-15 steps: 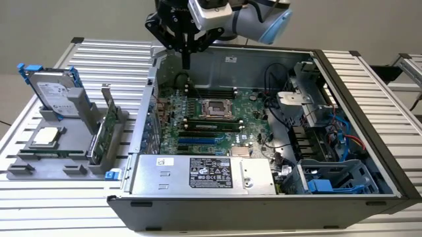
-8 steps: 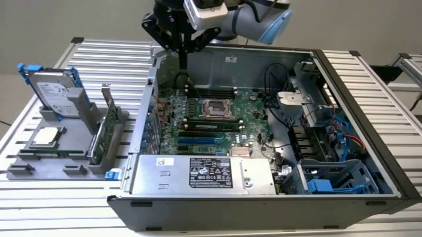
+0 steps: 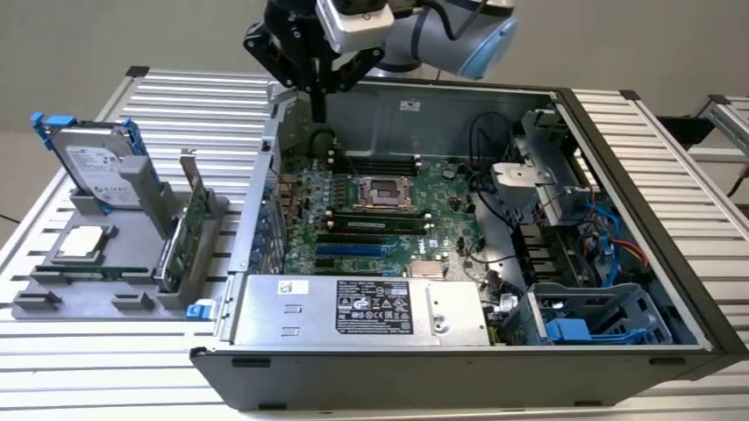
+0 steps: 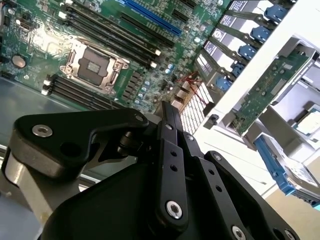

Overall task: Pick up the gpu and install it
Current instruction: 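Reach for the gpu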

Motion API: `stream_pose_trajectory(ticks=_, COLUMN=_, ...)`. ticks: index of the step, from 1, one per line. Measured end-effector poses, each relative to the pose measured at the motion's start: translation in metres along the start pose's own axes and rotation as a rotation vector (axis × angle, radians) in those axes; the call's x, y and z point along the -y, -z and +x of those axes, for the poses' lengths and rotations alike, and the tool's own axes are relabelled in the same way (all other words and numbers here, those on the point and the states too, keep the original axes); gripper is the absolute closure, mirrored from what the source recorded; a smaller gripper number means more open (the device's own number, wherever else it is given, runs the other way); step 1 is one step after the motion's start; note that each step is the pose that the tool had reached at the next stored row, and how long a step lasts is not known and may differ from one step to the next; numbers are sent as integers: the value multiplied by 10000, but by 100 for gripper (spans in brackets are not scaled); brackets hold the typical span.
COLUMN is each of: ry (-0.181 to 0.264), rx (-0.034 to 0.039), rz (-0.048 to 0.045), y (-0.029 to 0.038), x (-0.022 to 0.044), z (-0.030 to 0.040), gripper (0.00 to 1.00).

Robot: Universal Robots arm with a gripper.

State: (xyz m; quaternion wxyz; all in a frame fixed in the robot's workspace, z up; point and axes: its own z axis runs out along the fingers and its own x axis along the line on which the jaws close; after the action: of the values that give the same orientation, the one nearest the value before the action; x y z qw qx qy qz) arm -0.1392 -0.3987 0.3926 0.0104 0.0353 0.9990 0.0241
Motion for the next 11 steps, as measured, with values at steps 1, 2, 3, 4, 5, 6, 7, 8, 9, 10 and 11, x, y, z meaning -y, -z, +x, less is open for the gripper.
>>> stream_pose_trajectory(ticks=1, ry=1, rx=0, rz=0, y=0, x=1, z=9, gripper=100)
stream_pose_trajectory(ticks=2, ry=1, rx=0, rz=0, y=1, x=1, z=18, gripper=100)
stream_pose_trajectory(ticks=3, ry=2, rx=0, rz=1, y=1, x=1, z=26, gripper=100)
stream_pose_trajectory(ticks=4, ry=2, rx=-1, rz=1, y=1, x=2, z=35, gripper=100)
stream_pose_trajectory(ticks=5, ry=3, rx=0, rz=0, y=1, x=2, z=44, gripper=100)
stream_pose_trajectory(ticks=6, ry=3, rx=-1, rz=1, y=1, x=3, z=52, gripper=100)
stream_pose_trajectory(ticks=7, ry=4, rx=-1, rz=0, y=2, x=3, z=62, gripper=100)
stream_pose_trajectory(ticks=8, ry=6, rx=0, rz=1, y=2, x=4, z=70, gripper=100)
stream_pose_trajectory(ticks=9, ry=7, rx=-1, rz=0, y=2, x=4, z=79, gripper=100)
stream_pose_trajectory(ticks=10, ry=9, rx=-1, rz=0, y=2, x=4, z=88, gripper=100)
stream_pose_trajectory(ticks=11, ry=11, rx=-1, rz=1, y=3, x=5, z=97, gripper=100)
